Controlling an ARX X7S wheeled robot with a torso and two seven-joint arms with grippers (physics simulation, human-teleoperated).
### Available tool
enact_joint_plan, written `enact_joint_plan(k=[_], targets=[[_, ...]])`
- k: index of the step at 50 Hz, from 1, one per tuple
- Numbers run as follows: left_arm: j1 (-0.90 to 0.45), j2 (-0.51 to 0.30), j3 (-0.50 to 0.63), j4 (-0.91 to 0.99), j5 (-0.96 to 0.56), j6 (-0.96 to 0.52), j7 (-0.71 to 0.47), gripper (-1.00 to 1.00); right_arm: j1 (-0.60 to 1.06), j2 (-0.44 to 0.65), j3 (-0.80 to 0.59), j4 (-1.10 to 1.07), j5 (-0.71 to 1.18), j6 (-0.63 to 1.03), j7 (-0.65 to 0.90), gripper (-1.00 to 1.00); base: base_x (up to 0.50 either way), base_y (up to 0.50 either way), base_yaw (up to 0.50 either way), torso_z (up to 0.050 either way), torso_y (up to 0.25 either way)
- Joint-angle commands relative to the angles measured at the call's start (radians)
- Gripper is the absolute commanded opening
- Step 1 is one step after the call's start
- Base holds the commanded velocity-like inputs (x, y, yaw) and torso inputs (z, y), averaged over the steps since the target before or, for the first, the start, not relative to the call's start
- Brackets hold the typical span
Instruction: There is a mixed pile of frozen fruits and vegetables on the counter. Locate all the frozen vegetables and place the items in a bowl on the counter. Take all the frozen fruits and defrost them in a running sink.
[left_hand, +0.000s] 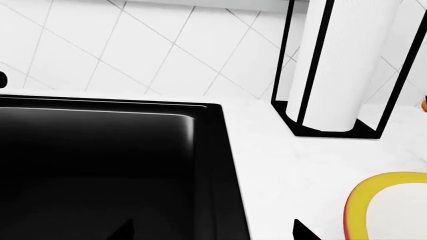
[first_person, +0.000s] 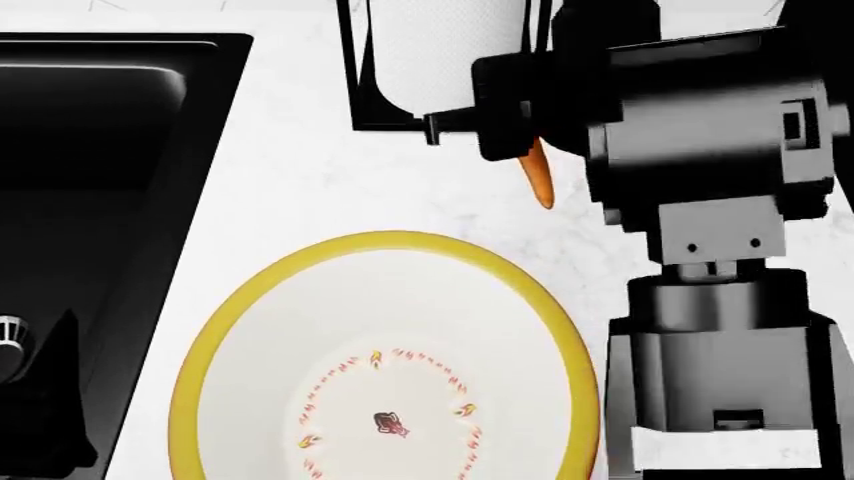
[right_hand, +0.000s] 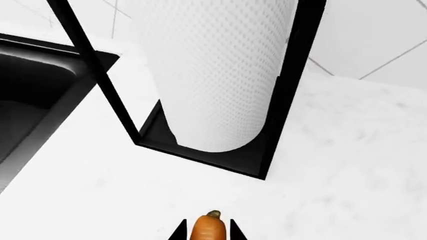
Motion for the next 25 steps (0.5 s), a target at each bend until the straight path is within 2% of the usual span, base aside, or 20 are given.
enact_joint_plan(k=[1,3,7,9,13,17,25], targets=[[0.003,-0.005,-0.001,0.001,-0.005,0.001,-0.005,1.00,-0.171,0.160,-0.019,-0.528,0.502,0.284,0.358,-1.00,0.00,0.00,0.00,0.000,0.000],[0.003,-0.006,0.005,0.003,-0.004,0.000,-0.007,1.00,-0.169,0.211,-0.039,-0.551,0.802,0.283,0.628,-1.00,0.00,0.00,0.00,0.000,0.000],[0.002,-0.006,0.012,0.000,0.000,0.002,-0.008,1.00,-0.161,0.265,-0.052,-0.591,1.371,0.281,0.925,-1.00,0.00,0.00,0.00,0.000,0.000],[0.000,-0.005,0.022,0.000,0.004,0.002,-0.010,1.00,-0.170,0.288,-0.073,-0.617,1.578,0.275,1.078,-1.00,0.00,0.00,0.00,0.000,0.000],[0.005,-0.009,0.024,0.001,0.006,0.005,-0.010,1.00,-0.187,0.326,-0.152,-0.669,1.862,0.225,1.274,-1.00,0.00,0.00,0.00,0.000,0.000],[0.003,-0.009,0.028,-0.002,0.006,0.005,-0.013,1.00,-0.216,0.341,-0.202,-0.734,1.974,0.178,1.353,-1.00,0.00,0.00,0.00,0.000,0.000],[0.002,-0.013,0.021,0.000,-0.003,0.002,-0.018,1.00,-0.275,0.345,-0.223,-0.781,1.967,0.168,1.350,-1.00,0.00,0.00,0.00,0.000,0.000]])
